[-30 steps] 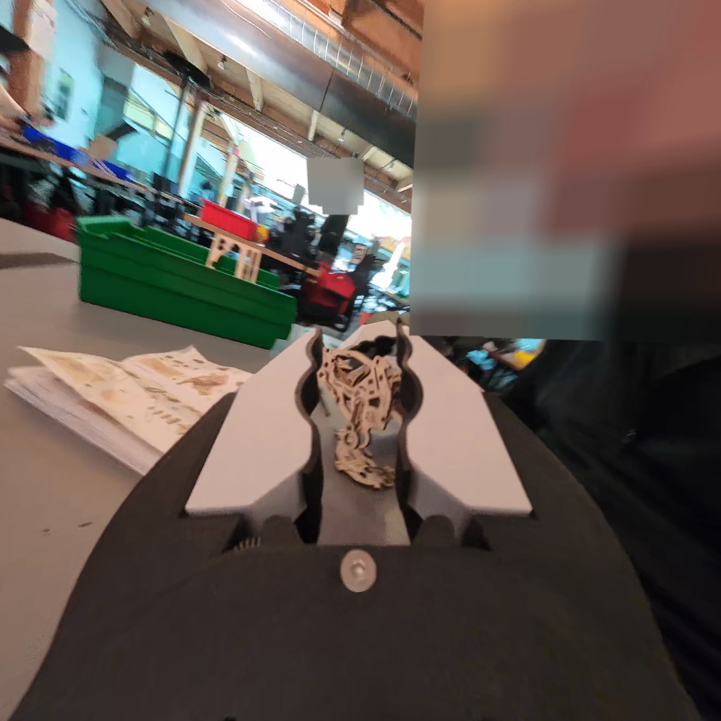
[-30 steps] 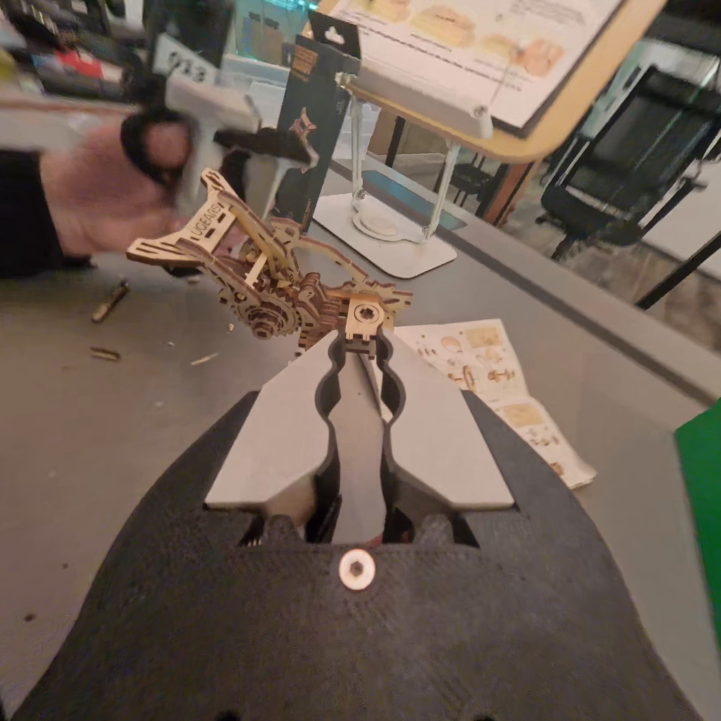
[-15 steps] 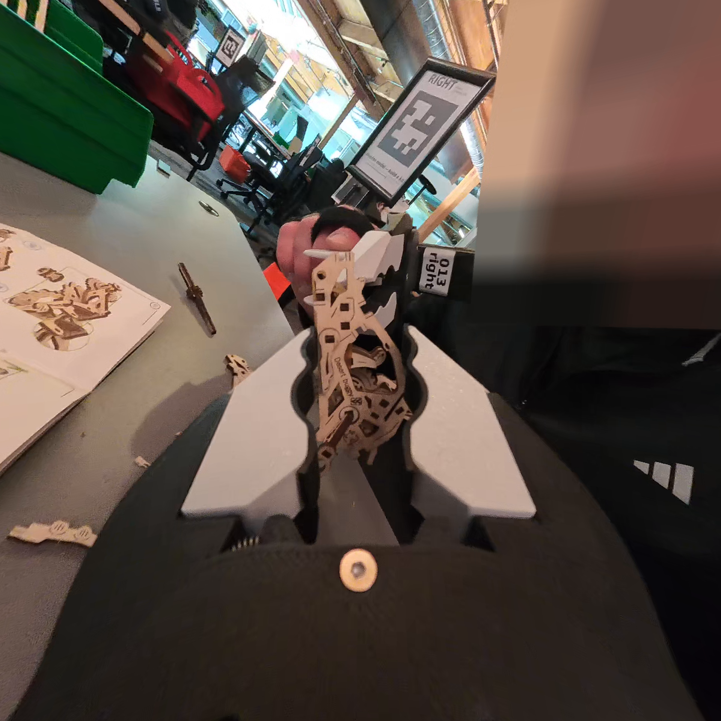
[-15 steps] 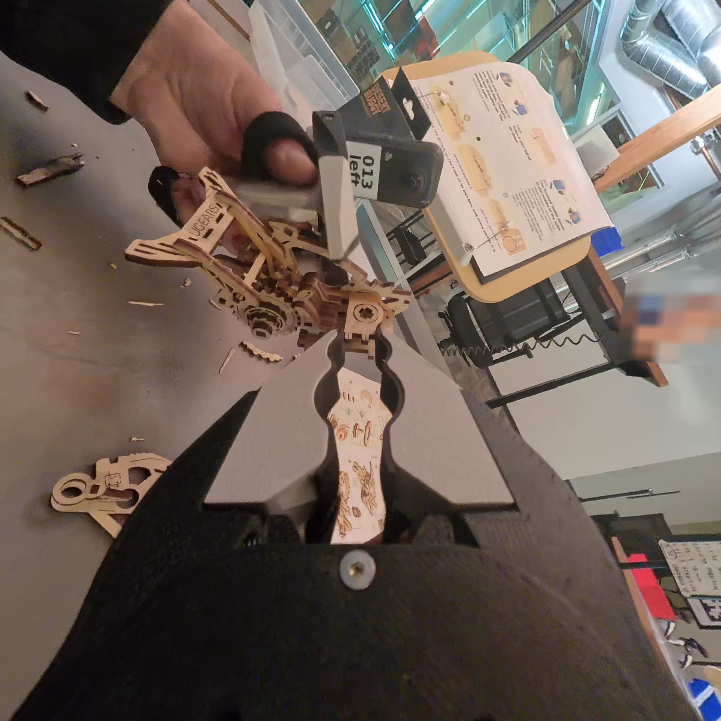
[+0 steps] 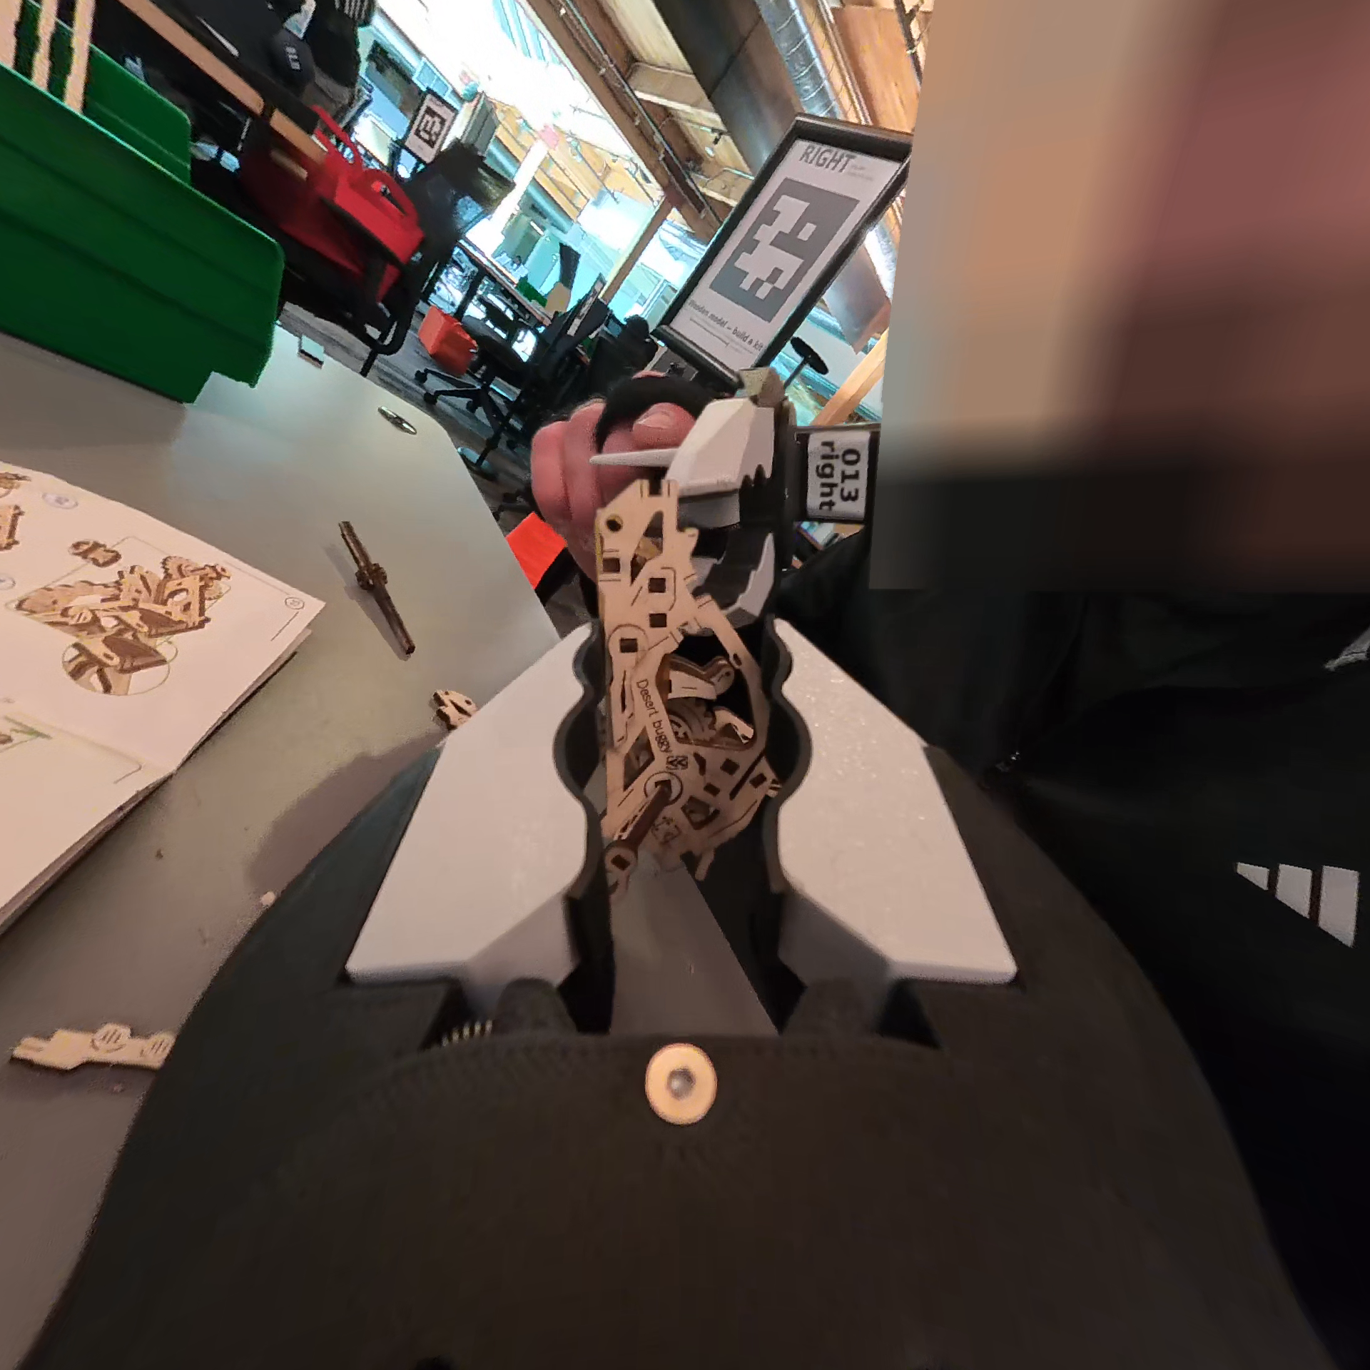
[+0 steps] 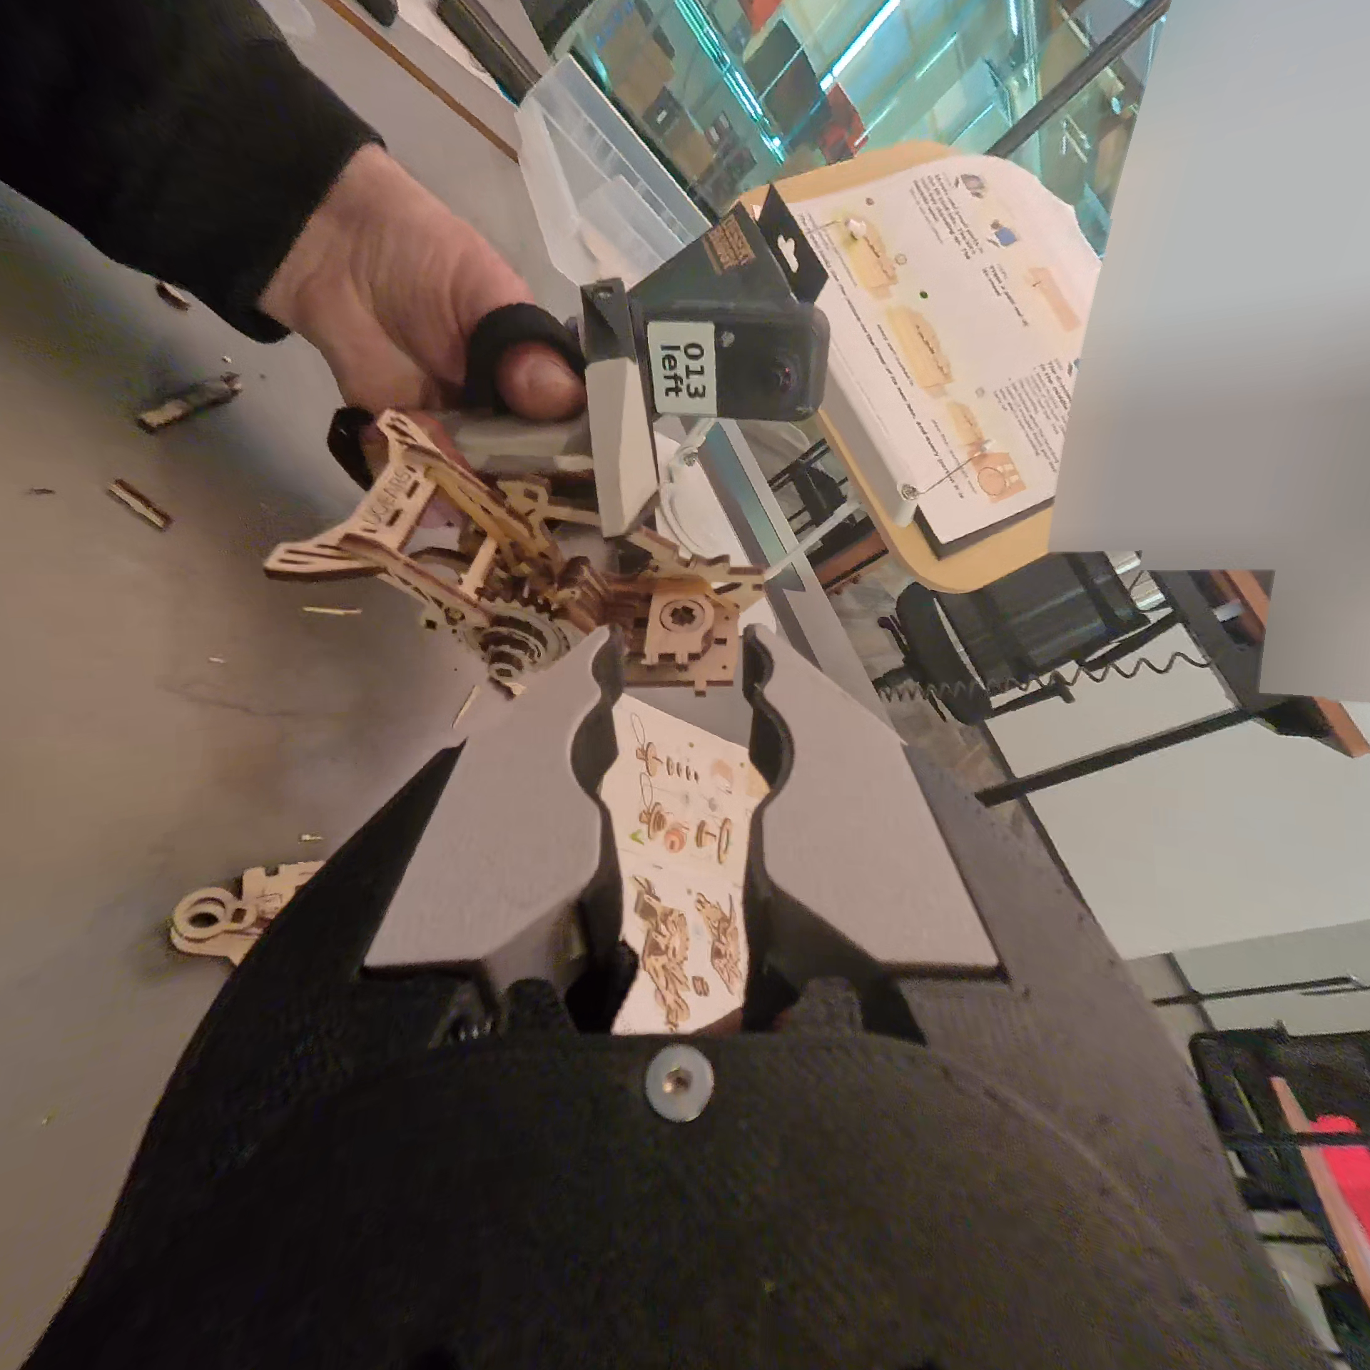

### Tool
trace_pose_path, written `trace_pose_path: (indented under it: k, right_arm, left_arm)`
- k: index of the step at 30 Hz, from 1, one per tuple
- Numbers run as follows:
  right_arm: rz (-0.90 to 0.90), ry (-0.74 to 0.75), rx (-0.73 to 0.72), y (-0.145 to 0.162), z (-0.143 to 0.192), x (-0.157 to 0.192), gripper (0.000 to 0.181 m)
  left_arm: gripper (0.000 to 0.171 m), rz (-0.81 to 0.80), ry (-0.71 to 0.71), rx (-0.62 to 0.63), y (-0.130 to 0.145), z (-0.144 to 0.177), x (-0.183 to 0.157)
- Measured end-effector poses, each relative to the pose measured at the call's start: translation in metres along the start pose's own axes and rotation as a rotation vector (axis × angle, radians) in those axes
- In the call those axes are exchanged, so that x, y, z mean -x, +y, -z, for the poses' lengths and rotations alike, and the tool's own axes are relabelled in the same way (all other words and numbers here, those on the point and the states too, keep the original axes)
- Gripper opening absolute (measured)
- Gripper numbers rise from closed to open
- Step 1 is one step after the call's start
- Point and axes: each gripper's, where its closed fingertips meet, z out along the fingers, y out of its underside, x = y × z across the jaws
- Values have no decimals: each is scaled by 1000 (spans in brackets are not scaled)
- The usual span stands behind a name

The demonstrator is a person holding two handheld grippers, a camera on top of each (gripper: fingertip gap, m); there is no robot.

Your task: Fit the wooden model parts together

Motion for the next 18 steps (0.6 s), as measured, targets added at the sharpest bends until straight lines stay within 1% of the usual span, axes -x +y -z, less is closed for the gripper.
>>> trace_pose_path:
  k: [3, 6, 8, 10, 12, 15, 16, 18]
  right_arm:
    - [33, -10, 25, 2, -4, 3, 22]
    - [22, -22, 28, 3, -7, 6, 16]
    - [9, -25, 42, 6, -8, 5, 16]
    - [-43, -41, 49, 9, -7, 5, 24]
    - [-51, -56, 52, 11, -7, 7, 26]
    - [-69, -66, 72, 15, -7, 9, 22]
    - [-84, -66, 71, 17, -6, 9, 17]
    - [-109, -61, 64, 18, -5, 8, 15]
  left_arm:
    - [39, -12, 0, 19, 3, -5, 1]
    - [39, 0, 14, 45, 8, -10, 2]
    - [39, 5, 11, 40, 8, -10, 4]
    - [39, 21, 13, 24, 7, -9, 7]
    - [39, 21, 9, 23, 7, -10, 9]
    - [39, 26, 0, 29, 10, -10, 12]
    - [39, 28, 1, 34, 11, -11, 12]
    - [39, 38, 2, 29, 10, -12, 13]
